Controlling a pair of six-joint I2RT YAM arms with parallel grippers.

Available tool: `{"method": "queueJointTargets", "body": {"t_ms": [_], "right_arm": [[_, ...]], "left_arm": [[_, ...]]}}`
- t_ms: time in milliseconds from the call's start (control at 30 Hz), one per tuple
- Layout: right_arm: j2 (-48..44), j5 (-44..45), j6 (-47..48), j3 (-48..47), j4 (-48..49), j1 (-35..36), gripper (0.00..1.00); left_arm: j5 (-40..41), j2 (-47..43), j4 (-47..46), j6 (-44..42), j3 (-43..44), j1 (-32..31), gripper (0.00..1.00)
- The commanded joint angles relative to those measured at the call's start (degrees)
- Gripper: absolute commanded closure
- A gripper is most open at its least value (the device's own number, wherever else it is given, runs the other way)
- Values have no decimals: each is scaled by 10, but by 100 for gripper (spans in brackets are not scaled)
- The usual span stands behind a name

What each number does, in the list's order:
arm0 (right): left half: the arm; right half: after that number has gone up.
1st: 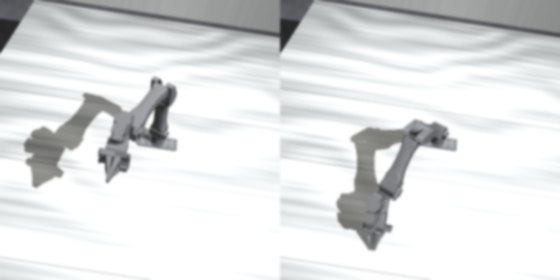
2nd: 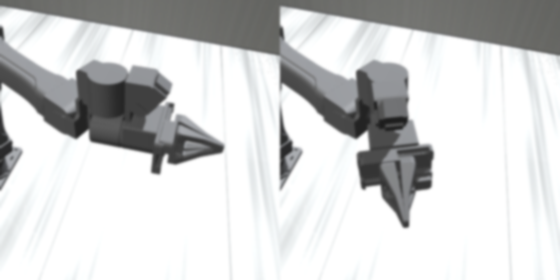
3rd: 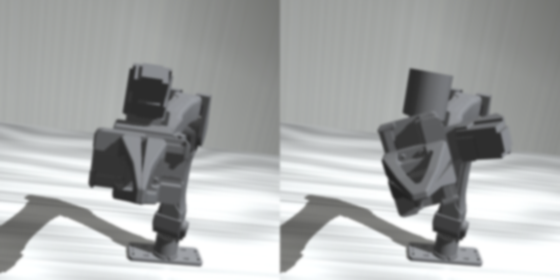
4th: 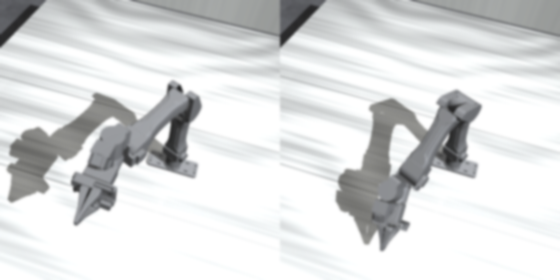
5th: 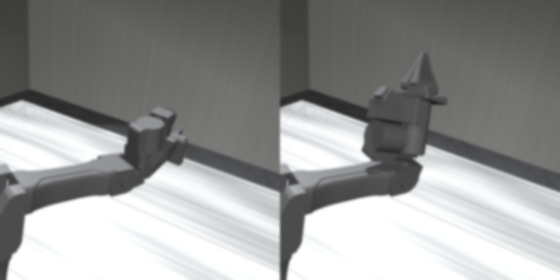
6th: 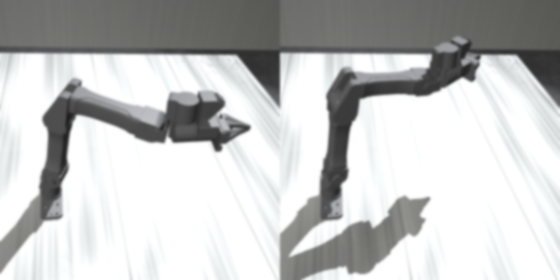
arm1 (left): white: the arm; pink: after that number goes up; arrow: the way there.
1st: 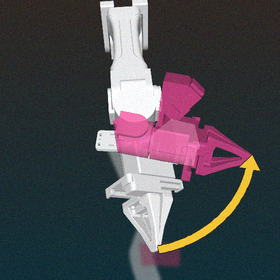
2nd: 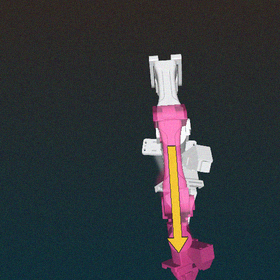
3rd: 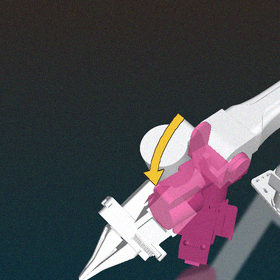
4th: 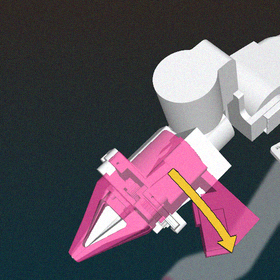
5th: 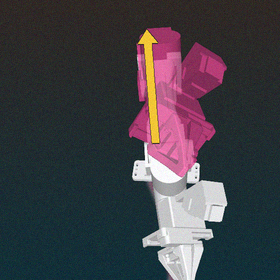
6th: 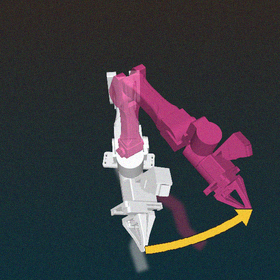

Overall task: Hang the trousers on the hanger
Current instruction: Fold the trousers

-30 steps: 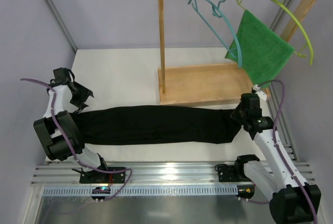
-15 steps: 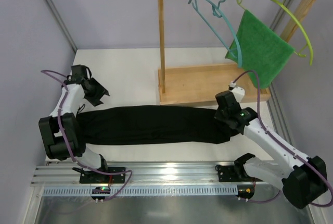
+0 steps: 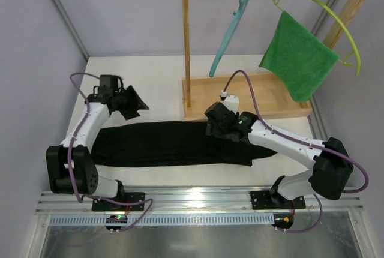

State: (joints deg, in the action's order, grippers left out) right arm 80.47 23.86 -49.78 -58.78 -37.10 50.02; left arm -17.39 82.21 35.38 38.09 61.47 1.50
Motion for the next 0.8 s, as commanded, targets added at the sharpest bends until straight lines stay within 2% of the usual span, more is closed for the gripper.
{"method": "queueJointTargets", "body": {"t_ms": [0,67,167,267,333,433,533,633,700,767], "right_arm": [[-59,23,-4,-23,-46,-26,31],[-122,4,-1,0,-39,-46,28],[-205,-42,3,67,-30,-118,22],[-274,-121,26,149,-10,-230,22],[-307,-128,27,184,-29,-294,22],[-366,-122,22,223,-35,-367,22],[-382,-125,52,248,-26,-438,22],[-341,-153,136,231,-16,-600,23],[-324,-180,179,217,-3,-673,23],[-319,-265,182,222,20,-769,24]], "left_arm": [[-63,-35,-34,-28,5,-74,46],[-60,-48,-35,-23,1,-111,45],[-55,-80,-65,-6,-21,-167,44],[-78,-94,-101,22,-44,-230,42],[-67,-95,-116,31,-44,-267,40],[-68,-92,-165,72,-59,-356,36],[-41,-65,-188,74,-64,-417,32],[-49,-24,-224,63,-70,-442,32],[-50,-2,-245,59,-74,-449,32],[-47,22,-253,59,-73,-454,32]]}}
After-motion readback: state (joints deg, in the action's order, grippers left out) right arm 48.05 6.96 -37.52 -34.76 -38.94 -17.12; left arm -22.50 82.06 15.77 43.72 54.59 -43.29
